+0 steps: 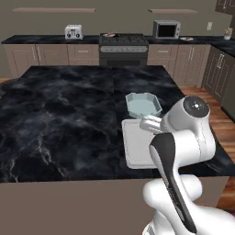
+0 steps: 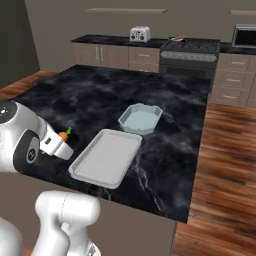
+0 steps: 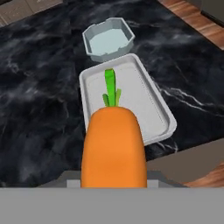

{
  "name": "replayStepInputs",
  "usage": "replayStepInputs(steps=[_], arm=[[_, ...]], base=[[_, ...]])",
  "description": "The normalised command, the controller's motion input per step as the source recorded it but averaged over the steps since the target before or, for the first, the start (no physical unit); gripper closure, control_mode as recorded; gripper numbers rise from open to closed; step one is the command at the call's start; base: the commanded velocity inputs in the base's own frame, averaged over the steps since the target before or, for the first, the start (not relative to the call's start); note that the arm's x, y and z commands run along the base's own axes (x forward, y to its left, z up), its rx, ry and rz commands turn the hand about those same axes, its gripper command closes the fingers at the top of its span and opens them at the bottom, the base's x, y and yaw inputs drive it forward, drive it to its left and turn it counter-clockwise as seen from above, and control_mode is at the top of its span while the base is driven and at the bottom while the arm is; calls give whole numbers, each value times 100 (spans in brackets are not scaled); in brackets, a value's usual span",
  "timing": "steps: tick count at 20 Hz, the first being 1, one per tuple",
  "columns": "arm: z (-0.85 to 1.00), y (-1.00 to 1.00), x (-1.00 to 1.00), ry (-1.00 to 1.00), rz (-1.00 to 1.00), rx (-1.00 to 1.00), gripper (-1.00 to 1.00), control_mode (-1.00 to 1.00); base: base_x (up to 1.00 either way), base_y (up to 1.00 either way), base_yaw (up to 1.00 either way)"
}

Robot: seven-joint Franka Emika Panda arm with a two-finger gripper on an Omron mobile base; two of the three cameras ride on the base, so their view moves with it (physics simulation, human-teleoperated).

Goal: Place the cold items (apple and carrot) from the fridge in one tupperware on the dining counter. Place the warm items (kebab skewer and hot dog) in the stove area in another tupperware.

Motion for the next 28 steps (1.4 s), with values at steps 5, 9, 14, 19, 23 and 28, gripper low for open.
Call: replayStepInputs(steps=[5, 9, 14, 19, 23, 28], arm=[[0, -12, 16, 5, 0, 5, 100, -100], [-16, -61, 77, 57, 3, 19, 100, -100], [-51, -48, 62, 71, 17, 6, 100, -100], [-55, -12, 30, 12, 19, 0, 100, -100], [-48, -1, 37, -2, 10, 0, 100, -100], [-56, 0, 30, -28, 3, 0, 100, -100]], base=[[56, -35, 6], [0, 0, 0], [0, 0, 0], [0, 0, 0], [0, 0, 0], [0, 0, 0]])
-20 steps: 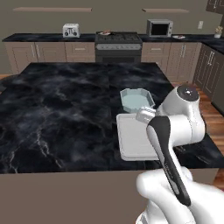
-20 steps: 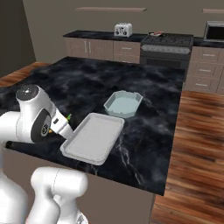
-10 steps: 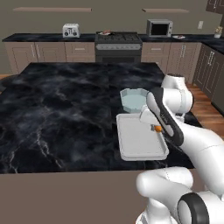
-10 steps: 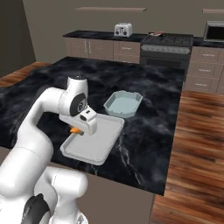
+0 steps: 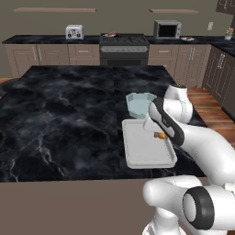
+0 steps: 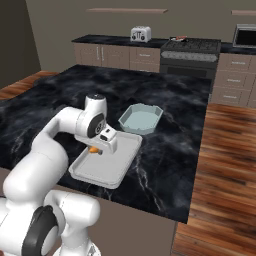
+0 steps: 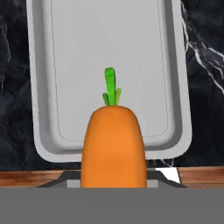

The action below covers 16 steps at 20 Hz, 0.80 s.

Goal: Place the cold items (apple and carrot) from the fridge in one tupperware on the dining counter. Place the warm items (kebab skewer and hot dog) in the stove area in another tupperware.

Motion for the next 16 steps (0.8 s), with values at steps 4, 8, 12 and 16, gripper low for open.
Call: replayStepInputs(steps=[4, 8, 12, 16], arm=[[-49, 0, 35, -13, 0, 0, 100, -100], [-47, 0, 23, -3, 0, -5, 100, -100], [-31, 0, 31, 5, 0, -2, 100, -100], [-29, 0, 28, 5, 0, 0, 100, -100]], base=[[0, 0, 0], [0, 0, 0], [0, 0, 0], [0, 0, 0]])
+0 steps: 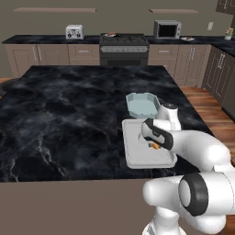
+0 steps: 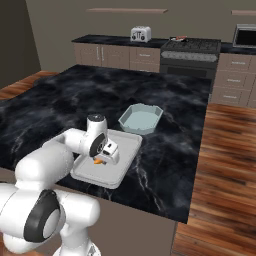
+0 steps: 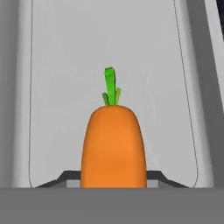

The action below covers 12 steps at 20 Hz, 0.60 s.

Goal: Place the cold items (apple and carrot) from the fridge in one tupperware on the dining counter. Place the warm items (kebab skewer and hot dog) in the stove area in another tupperware.

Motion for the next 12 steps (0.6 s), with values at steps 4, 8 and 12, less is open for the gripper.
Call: replayStepInputs(steps=[4, 8, 12], arm=[[-26, -1, 25, 3, 0, 0, 100, -100], [-27, -3, 18, 0, 0, 0, 100, -100], [-28, 0, 16, 0, 0, 0, 100, -100]], base=[[0, 0, 0], [0, 0, 0], [0, 0, 0]])
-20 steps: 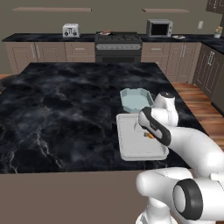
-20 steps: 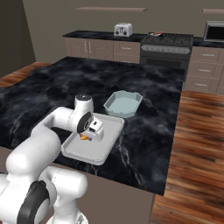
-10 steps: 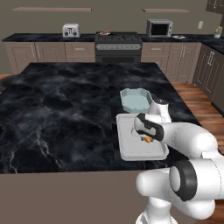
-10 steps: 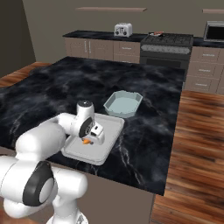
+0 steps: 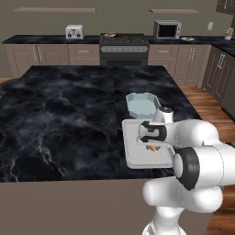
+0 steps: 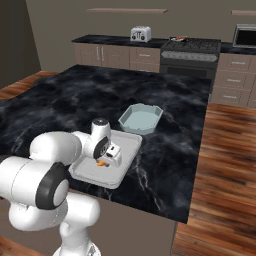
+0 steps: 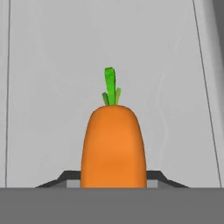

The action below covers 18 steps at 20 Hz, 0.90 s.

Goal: Place the cold items (apple and carrot) from the fridge in one tupperware on the dining counter. Place the warm items (kebab skewer and hot dog) in the stove area in another tupperware.

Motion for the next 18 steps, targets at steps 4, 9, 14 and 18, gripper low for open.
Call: replayStepInputs(steps=[4, 9, 14, 18], arm=[[-29, 0, 13, 0, 0, 0, 100, -100], [-25, 0, 18, 0, 0, 0, 100, -100], [-23, 1, 12, 0, 0, 0, -100, -100], [-1, 0, -20, -1, 0, 0, -100, -100]], base=[[0, 0, 0], [0, 0, 0], [0, 0, 0], [0, 0, 0]])
